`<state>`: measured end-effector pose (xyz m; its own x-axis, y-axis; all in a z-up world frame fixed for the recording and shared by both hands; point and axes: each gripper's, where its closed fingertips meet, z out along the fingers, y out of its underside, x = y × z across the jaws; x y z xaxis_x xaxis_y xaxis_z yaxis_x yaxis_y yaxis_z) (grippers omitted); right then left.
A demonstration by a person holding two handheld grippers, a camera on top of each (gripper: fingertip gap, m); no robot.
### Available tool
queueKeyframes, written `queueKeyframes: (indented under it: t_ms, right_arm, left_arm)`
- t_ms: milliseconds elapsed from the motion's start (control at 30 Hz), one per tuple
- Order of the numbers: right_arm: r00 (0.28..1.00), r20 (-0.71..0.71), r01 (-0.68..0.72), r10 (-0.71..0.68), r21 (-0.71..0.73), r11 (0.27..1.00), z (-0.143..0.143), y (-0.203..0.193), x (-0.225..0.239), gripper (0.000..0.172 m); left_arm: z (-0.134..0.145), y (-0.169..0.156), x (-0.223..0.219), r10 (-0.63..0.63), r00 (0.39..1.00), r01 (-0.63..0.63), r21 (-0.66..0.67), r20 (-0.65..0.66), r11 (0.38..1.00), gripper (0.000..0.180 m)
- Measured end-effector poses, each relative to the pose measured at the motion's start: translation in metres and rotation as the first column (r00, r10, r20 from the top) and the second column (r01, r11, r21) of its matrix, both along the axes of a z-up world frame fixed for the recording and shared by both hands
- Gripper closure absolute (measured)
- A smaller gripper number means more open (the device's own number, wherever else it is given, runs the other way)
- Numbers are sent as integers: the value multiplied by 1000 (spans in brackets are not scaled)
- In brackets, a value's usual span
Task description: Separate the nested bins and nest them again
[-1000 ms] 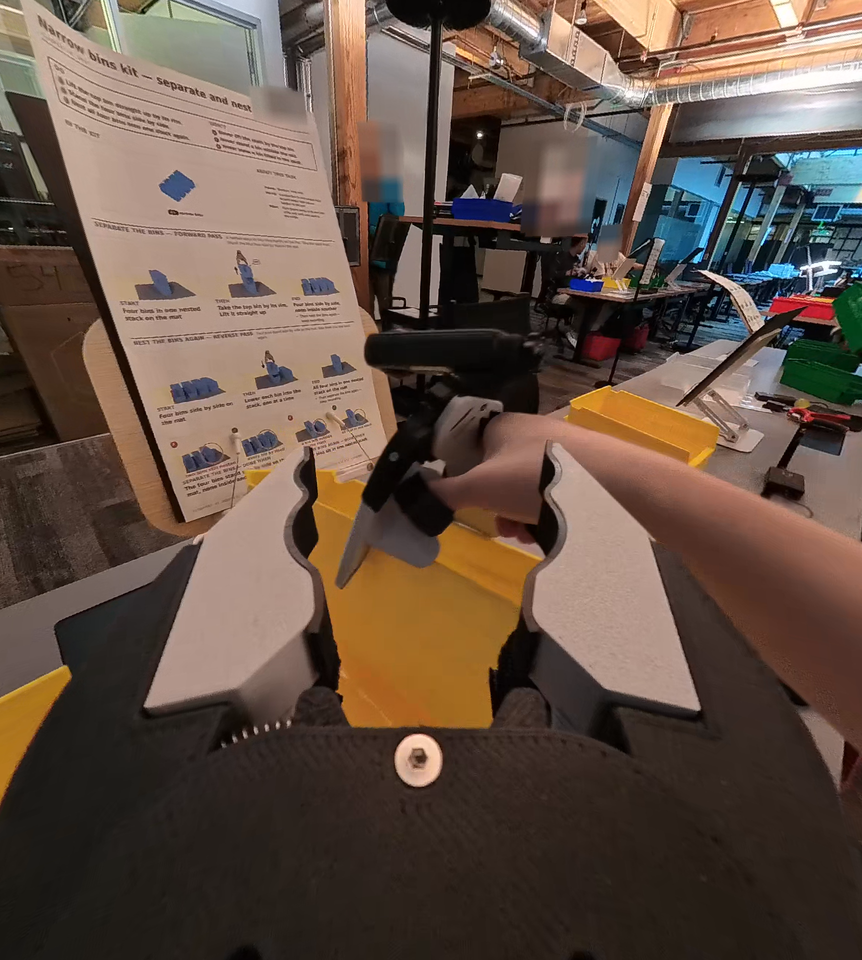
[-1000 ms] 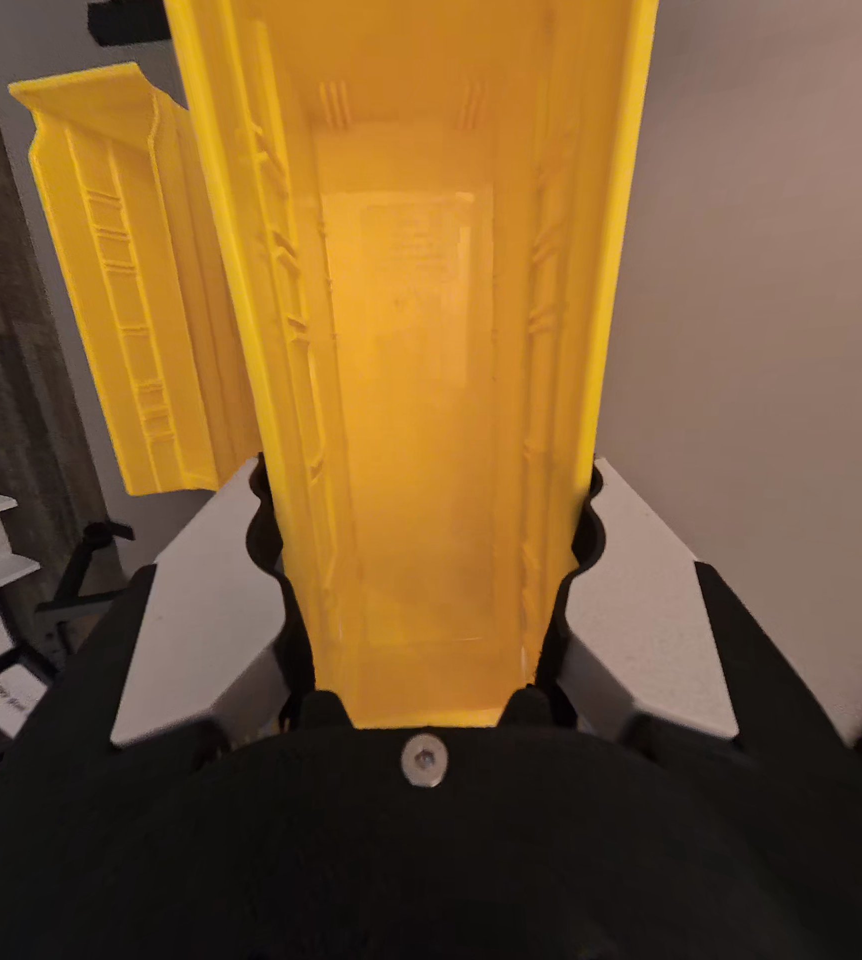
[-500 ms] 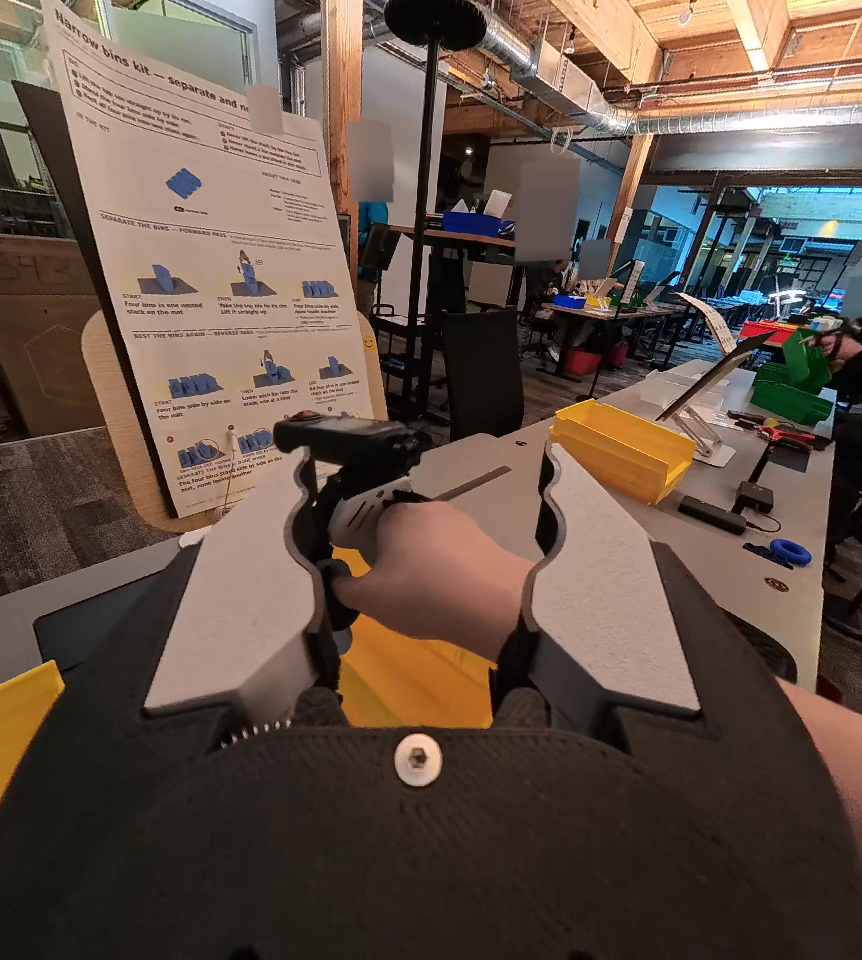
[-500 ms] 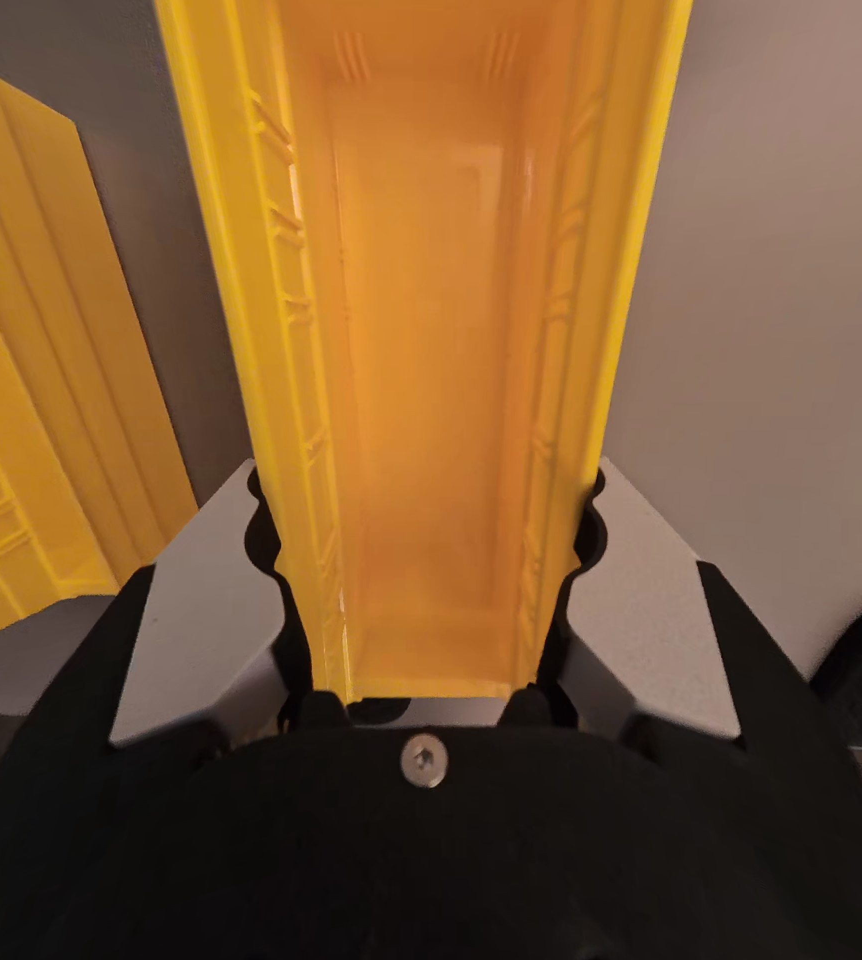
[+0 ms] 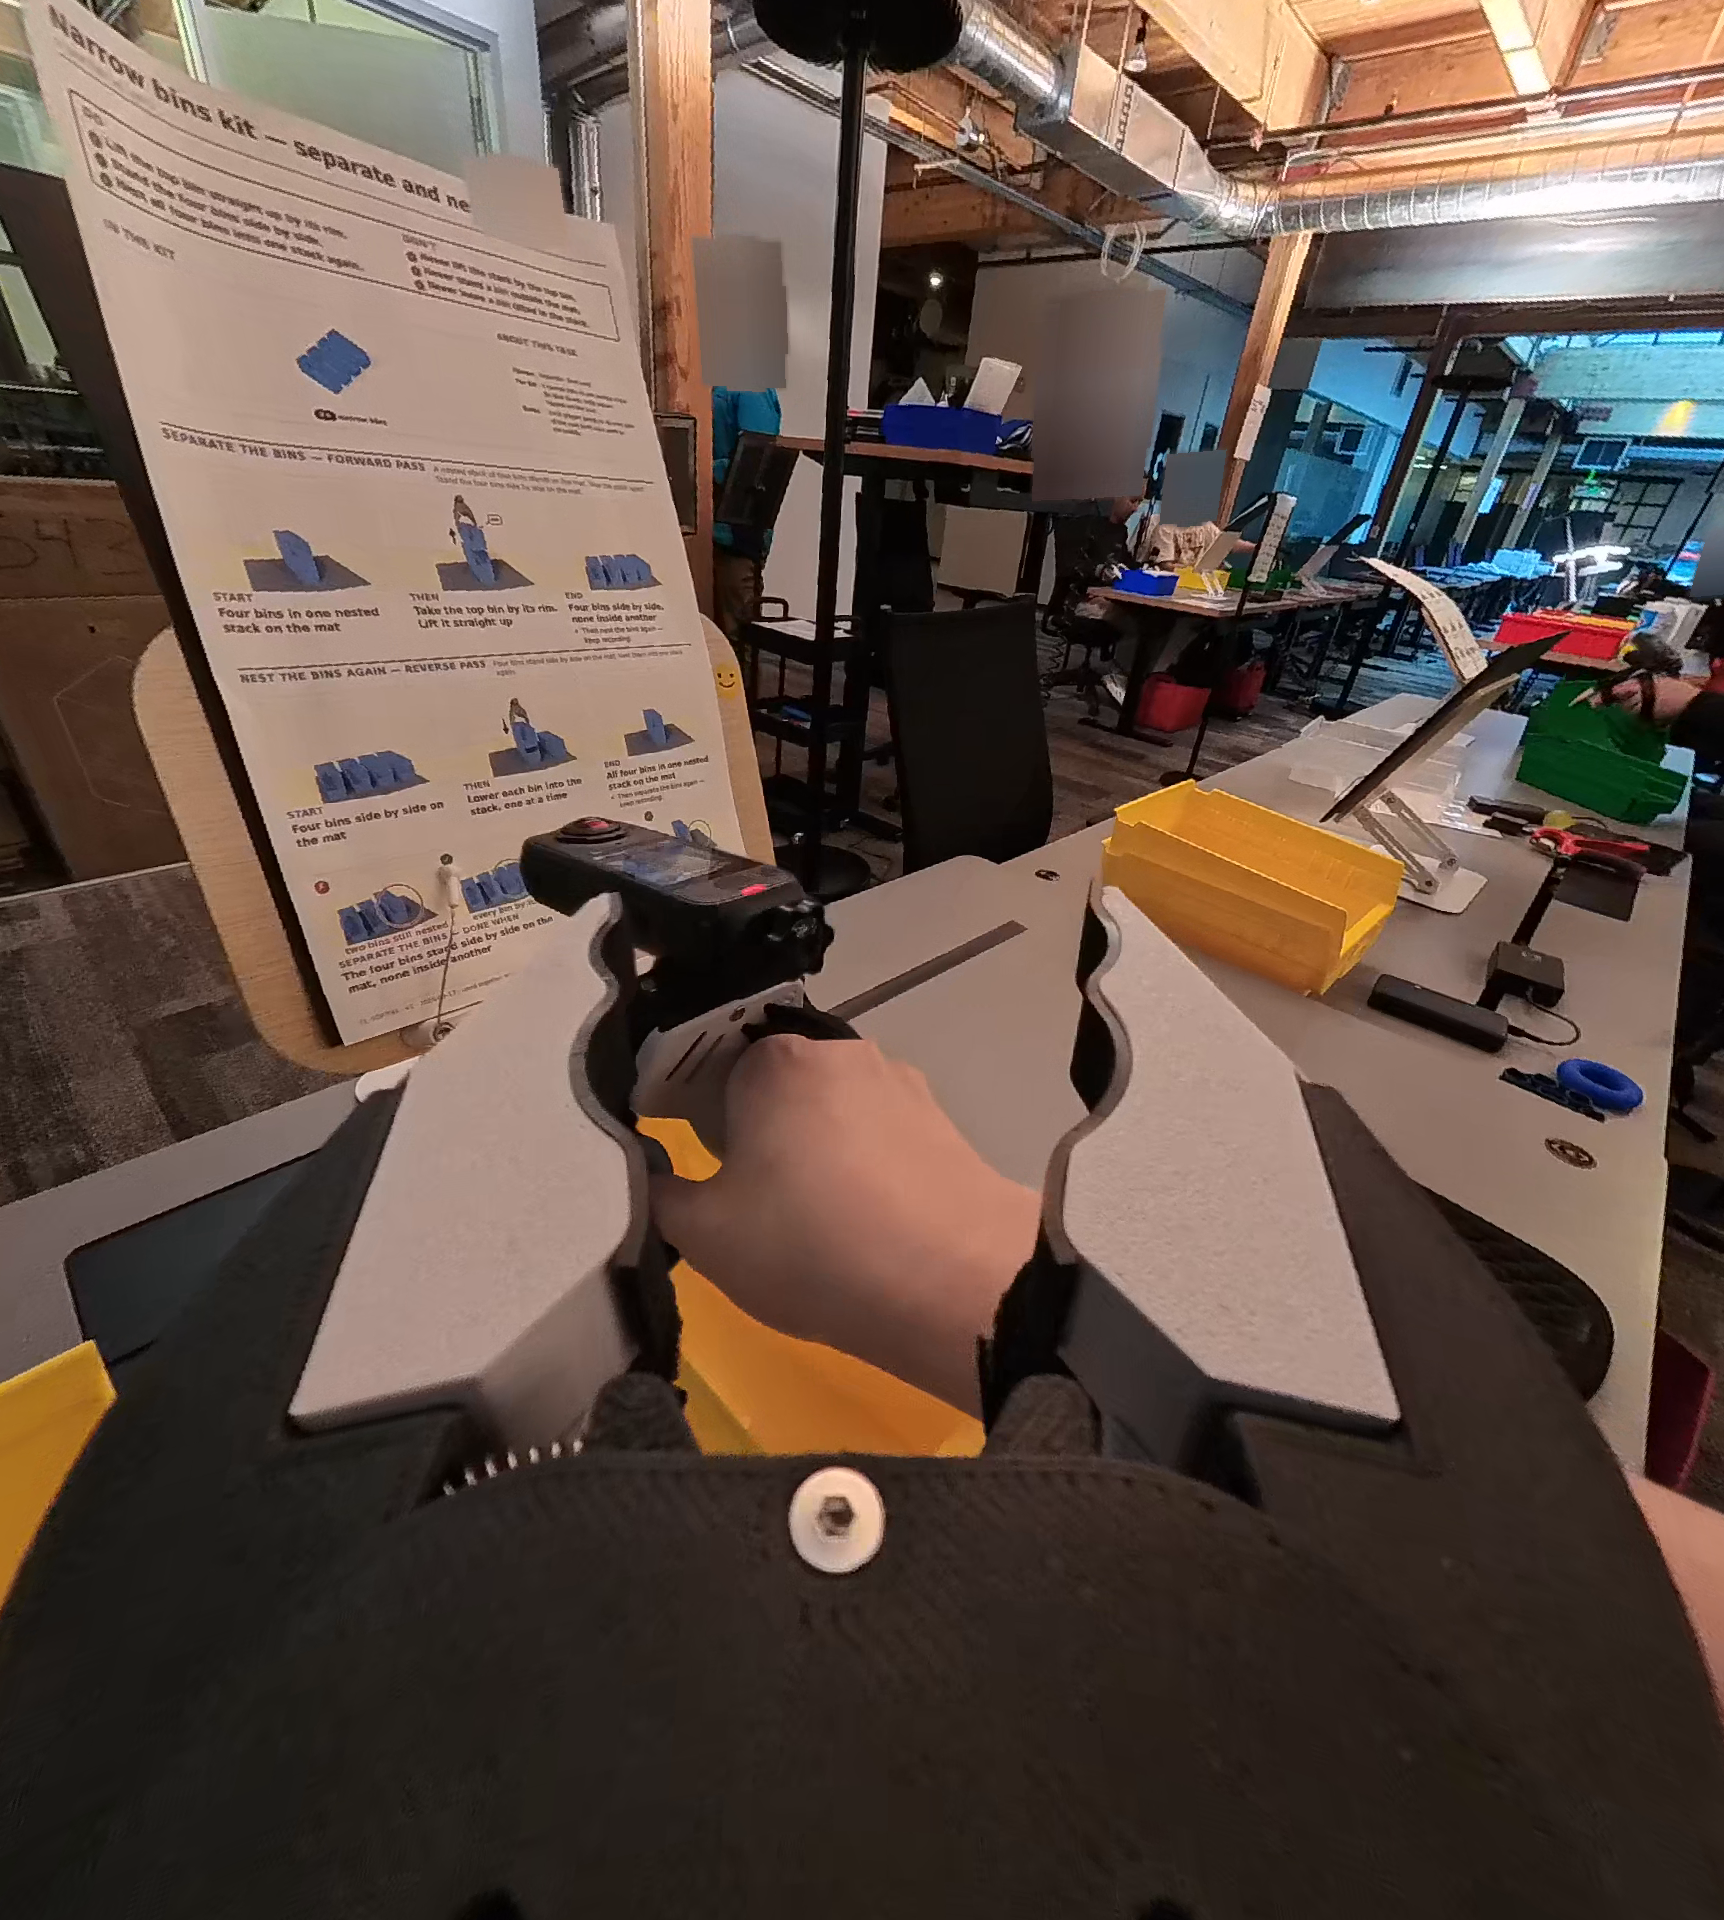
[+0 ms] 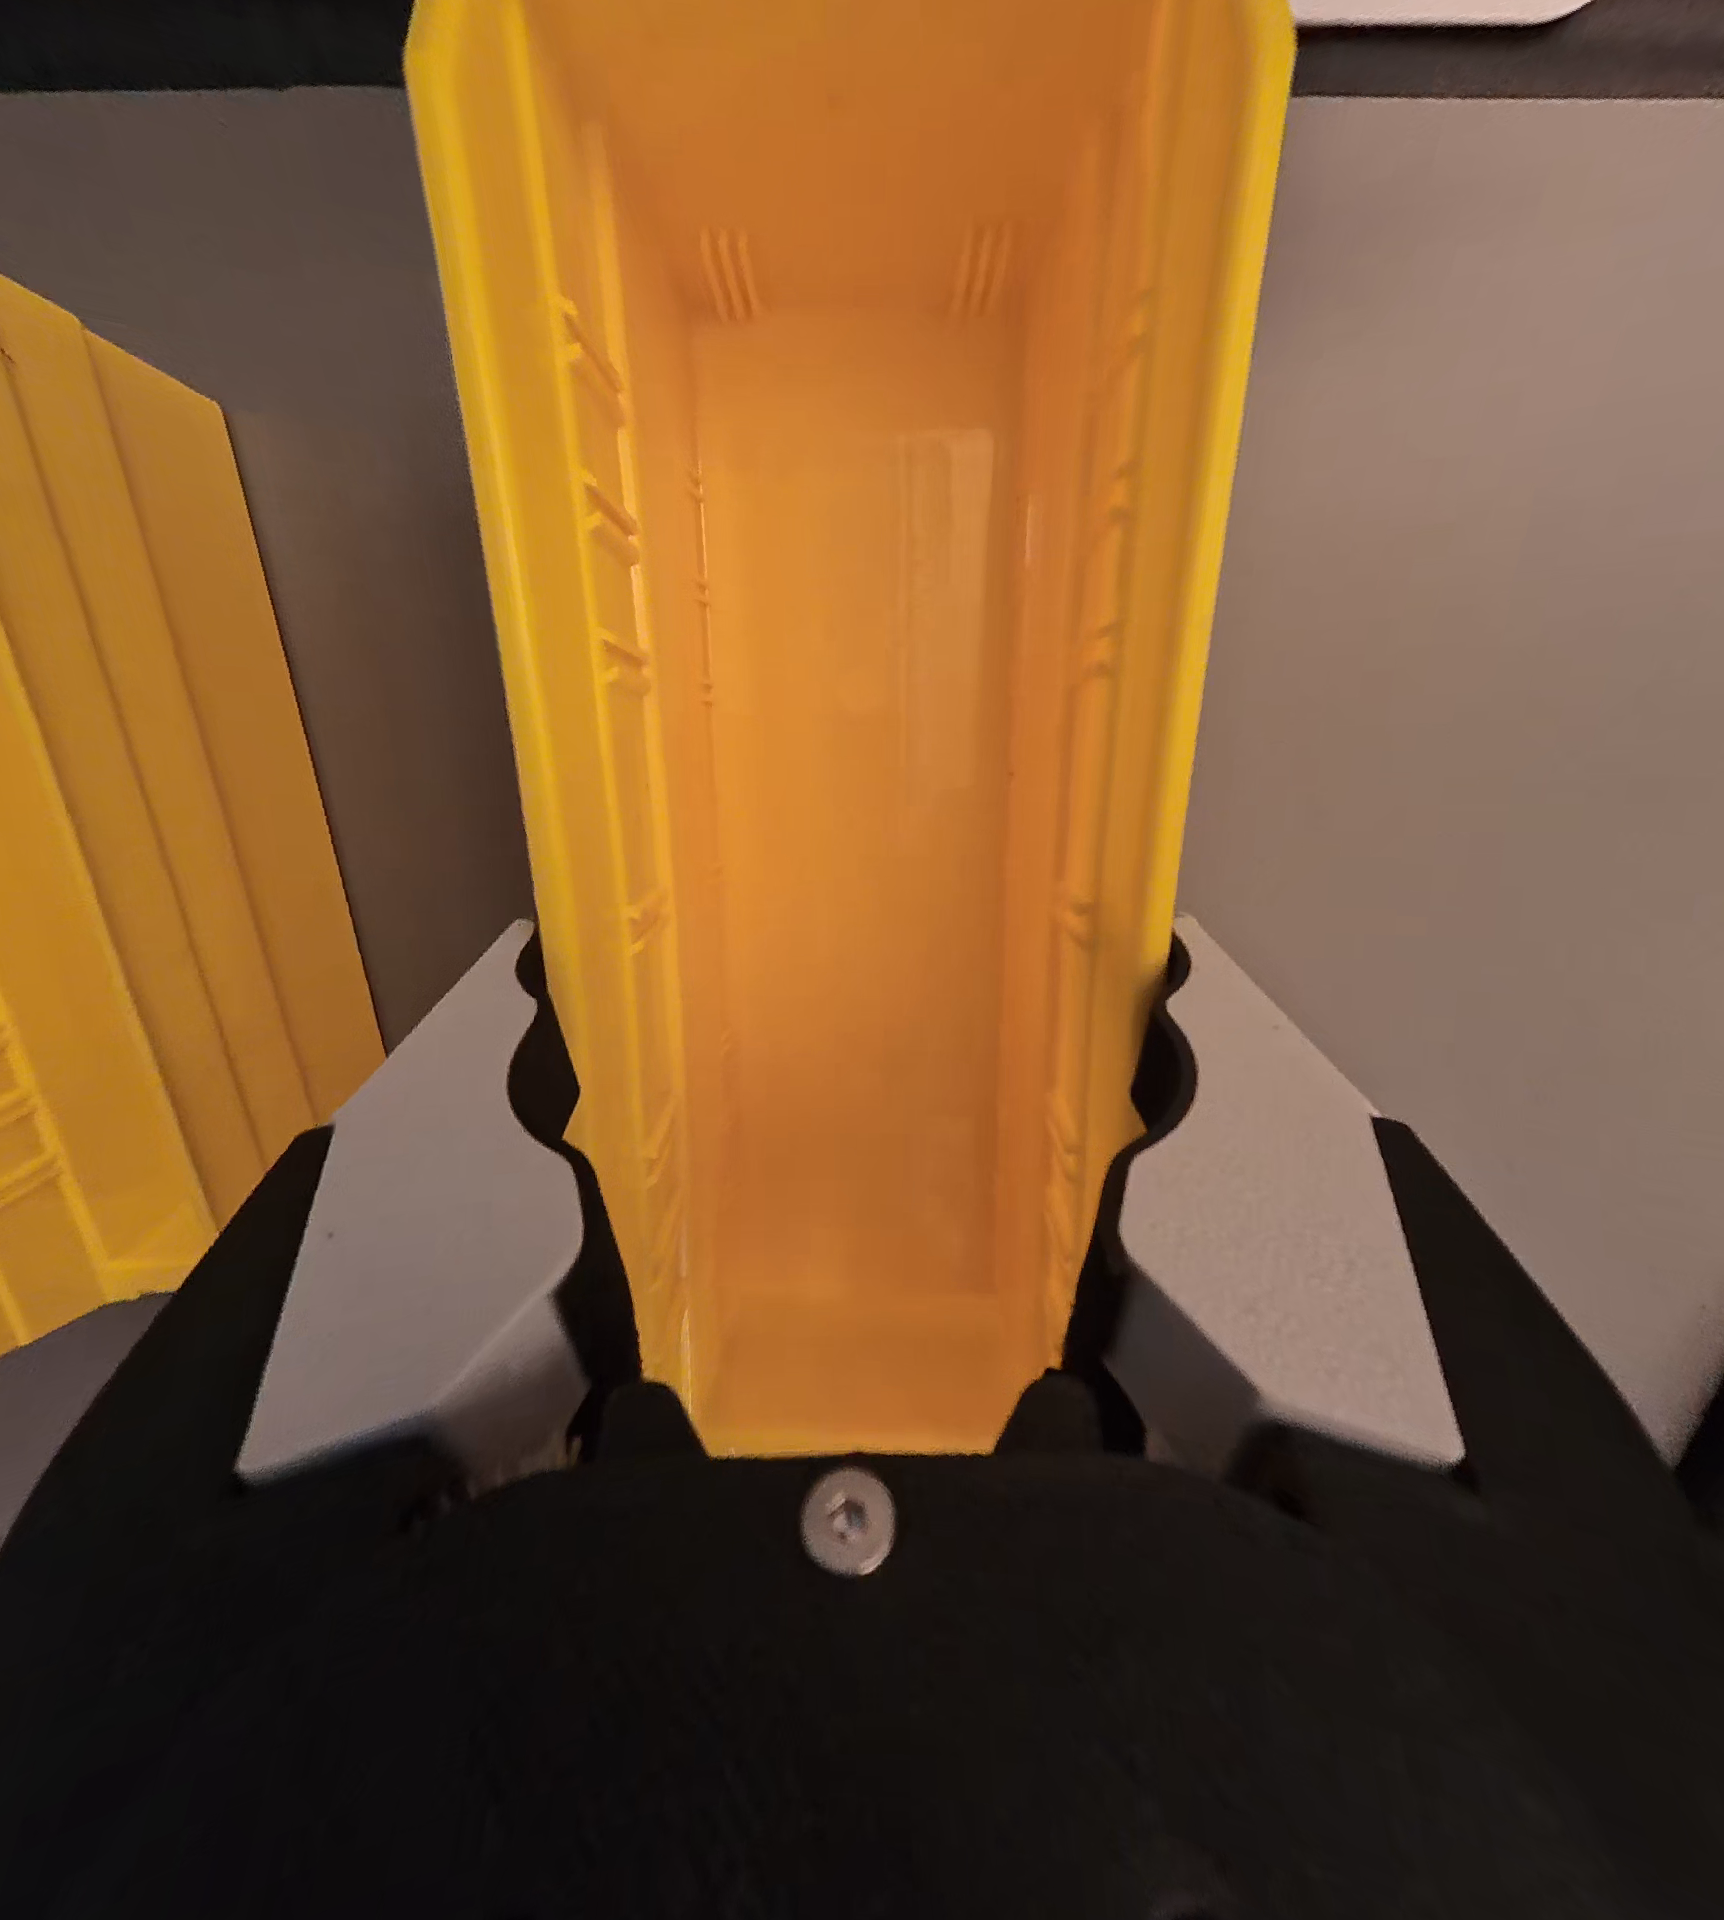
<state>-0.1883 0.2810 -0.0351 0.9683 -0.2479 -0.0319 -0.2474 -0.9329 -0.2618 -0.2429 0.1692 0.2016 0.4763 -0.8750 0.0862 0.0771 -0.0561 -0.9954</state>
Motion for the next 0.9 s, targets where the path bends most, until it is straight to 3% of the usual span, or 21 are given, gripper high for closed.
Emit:
queueKeyframes:
  t_ms: [567, 900]
  right_arm:
    - [1000, 11, 19, -20, 93, 996, 6, 4, 2, 64]
    - [999, 21, 31, -34, 121, 992, -5, 5, 4, 57]
  left_arm:
    - [2, -4, -1, -11, 1000, 11, 5, 8, 1000, 96]
    - [3, -5, -2, -13, 1000, 13, 6, 13, 1000, 96]
